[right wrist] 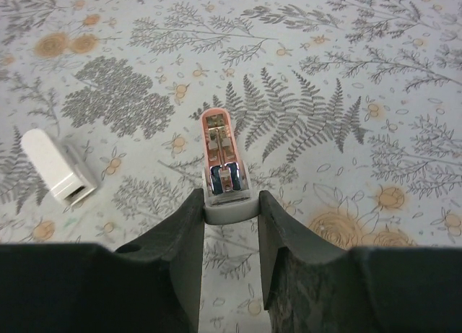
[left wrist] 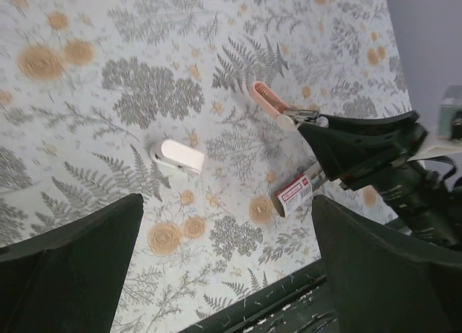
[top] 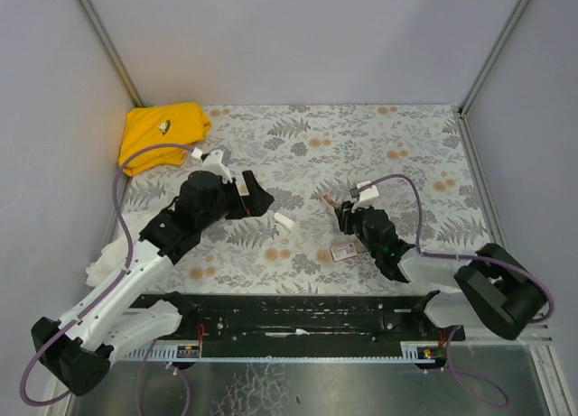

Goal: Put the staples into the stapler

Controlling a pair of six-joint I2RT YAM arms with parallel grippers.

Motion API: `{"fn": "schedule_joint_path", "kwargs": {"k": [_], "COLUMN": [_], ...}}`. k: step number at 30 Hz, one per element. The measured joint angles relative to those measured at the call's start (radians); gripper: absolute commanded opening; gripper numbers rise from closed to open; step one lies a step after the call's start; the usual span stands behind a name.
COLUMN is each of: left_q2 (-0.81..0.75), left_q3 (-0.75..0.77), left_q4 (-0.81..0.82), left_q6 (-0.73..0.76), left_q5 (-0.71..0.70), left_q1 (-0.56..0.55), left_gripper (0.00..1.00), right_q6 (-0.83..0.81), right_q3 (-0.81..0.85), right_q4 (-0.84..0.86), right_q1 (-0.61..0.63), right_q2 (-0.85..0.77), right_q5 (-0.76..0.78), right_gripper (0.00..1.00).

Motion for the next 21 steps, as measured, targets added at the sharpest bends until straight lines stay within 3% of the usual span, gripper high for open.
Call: {"fn": "schedule_joint_path", "kwargs": {"k": [4, 11, 21], "left_q2": [-0.007, 0.002, 0.003], "left_q3": [0.083, 0.093, 0.034], "left_q4": [-0.043, -0.06, -0.056], "left_q6": [0.101, 0.209, 0.246], "left_q5": [-0.005, -0.064, -0.094], "left_q1": [0.035, 0.063, 0.09], "left_gripper": [1.0, 1.0, 1.0], "right_q6": [-0.032, -0.041, 0.009], "right_q3": [0.041, 0.064, 0.064], "right_q4": [0.099, 0.201, 0.201], "right_q1": [0.0, 0.0, 0.0], "right_q2": [0.129, 0.279, 0.319], "right_q5": [0.04, 0.074, 0.072], "right_gripper": [0.0, 0.0, 0.01]}}
